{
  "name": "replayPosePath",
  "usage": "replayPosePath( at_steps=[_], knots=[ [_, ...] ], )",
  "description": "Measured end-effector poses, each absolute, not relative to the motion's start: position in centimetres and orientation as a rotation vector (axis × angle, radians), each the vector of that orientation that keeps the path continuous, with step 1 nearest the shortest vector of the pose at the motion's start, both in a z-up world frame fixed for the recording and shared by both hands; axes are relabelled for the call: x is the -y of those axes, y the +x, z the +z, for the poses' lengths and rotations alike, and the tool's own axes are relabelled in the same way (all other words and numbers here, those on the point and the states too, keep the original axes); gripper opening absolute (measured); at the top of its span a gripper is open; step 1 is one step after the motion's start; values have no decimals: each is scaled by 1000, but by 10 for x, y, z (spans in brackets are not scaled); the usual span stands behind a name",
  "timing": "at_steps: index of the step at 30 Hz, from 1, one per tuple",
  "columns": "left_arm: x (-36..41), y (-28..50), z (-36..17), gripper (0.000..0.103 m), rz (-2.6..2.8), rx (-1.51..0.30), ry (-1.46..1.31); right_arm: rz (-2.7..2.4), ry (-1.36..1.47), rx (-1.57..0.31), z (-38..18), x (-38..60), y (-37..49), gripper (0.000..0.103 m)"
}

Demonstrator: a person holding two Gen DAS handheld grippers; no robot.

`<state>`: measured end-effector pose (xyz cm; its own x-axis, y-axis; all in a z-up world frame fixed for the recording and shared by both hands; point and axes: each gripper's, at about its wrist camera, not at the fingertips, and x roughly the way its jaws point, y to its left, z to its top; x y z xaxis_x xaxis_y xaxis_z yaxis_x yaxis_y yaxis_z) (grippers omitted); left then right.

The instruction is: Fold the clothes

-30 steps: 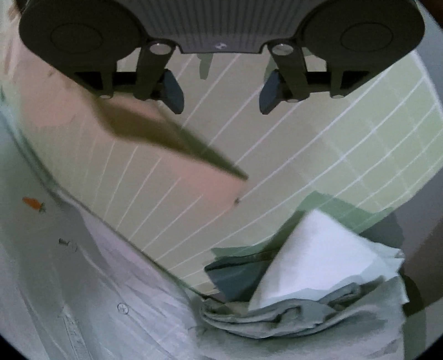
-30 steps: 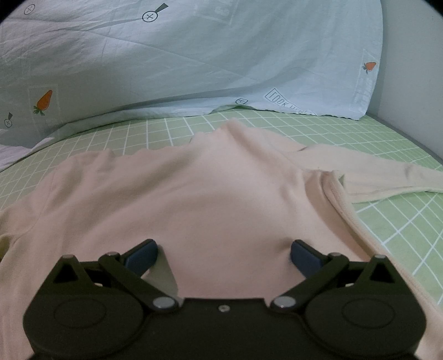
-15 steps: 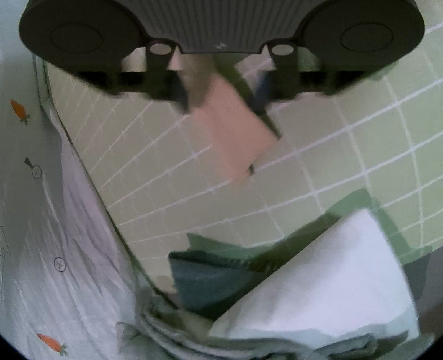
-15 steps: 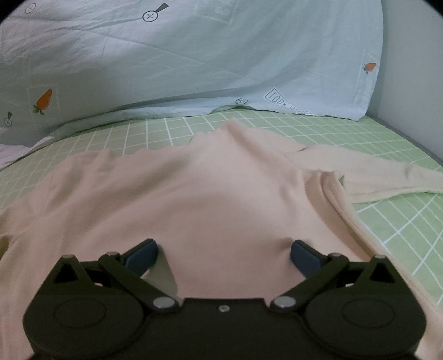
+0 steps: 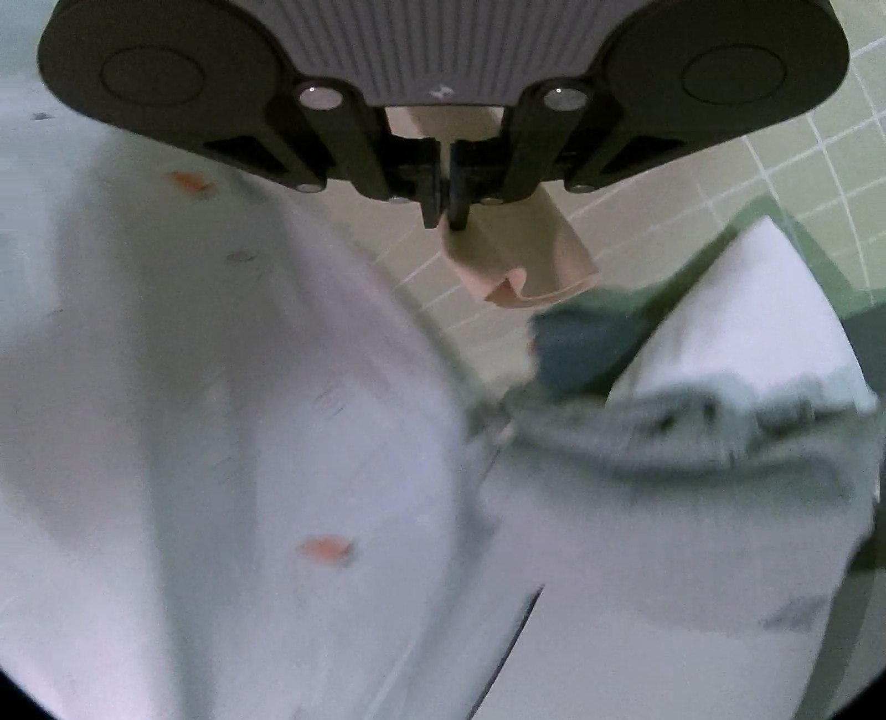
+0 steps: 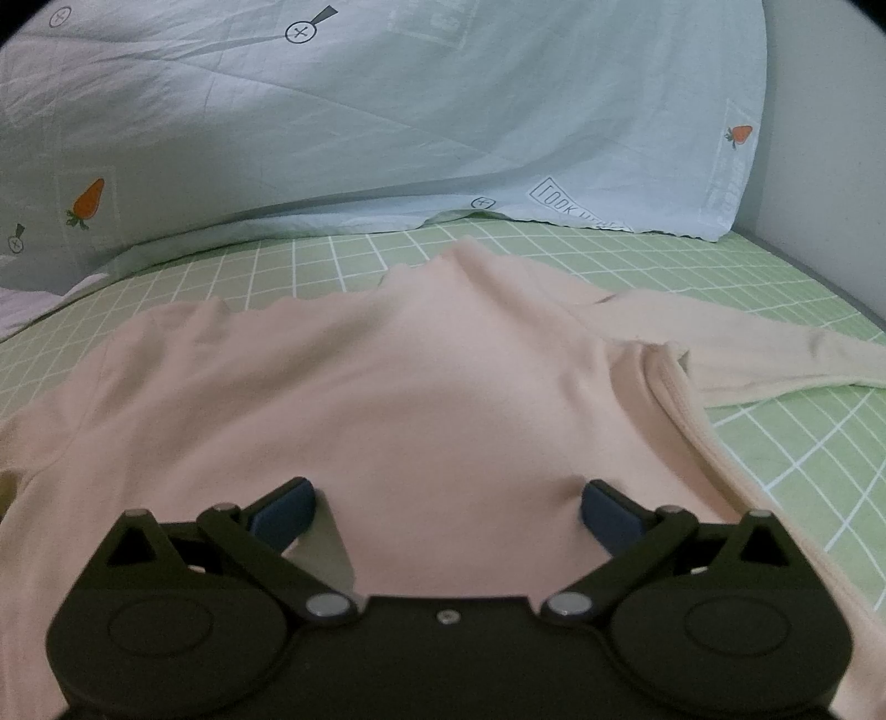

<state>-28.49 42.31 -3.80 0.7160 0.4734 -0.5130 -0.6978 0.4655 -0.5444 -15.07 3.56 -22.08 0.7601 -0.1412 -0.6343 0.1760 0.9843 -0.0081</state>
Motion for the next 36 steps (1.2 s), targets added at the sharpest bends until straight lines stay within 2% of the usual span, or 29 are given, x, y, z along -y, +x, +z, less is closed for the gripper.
replayPosePath(
  at_steps=[3, 5, 8, 11, 12, 14, 17, 21, 25, 30, 32, 36],
  knots=[
    [-392, -323, -37, 2, 772, -304, -743, -173, 54, -686, -221, -36, -151, 103],
    [-377, -342, -57, 2, 835, -406, -743, -173, 55, -686, -221, -36, -151, 103],
    [-369, -366, -113, 6, 946, -656, -883, -174, 55, -686, -221, -36, -150, 103],
    [-365, -392, -142, 9, 989, -748, -1005, -175, 55, -686, -221, -37, -150, 103],
    [-364, -399, -141, 12, 1006, -737, -1007, -175, 55, -686, -221, -37, -150, 103],
    [-363, -409, -133, 33, 1032, -700, -989, -175, 55, -686, -221, -37, -150, 103],
    [-368, -412, -129, 46, 1057, -676, -967, -173, 53, -686, -221, -36, -151, 103],
    [-379, -408, -140, 48, 1050, -720, -975, -167, 39, -695, -218, -38, -148, 103],
    [-384, -399, -151, 49, 1024, -774, -934, -40, 15, -785, -206, -50, -123, 103],
    [-393, -382, -153, 49, 1020, -813, -870, 148, 4, -757, -189, -84, -79, 103],
    [-395, -377, -153, 49, 1030, -821, -860, 220, 16, -774, -186, -99, -57, 101],
    [-393, -369, -152, 54, 1038, -856, -833, 357, -11, -834, -190, -135, -19, 70]
  ],
)
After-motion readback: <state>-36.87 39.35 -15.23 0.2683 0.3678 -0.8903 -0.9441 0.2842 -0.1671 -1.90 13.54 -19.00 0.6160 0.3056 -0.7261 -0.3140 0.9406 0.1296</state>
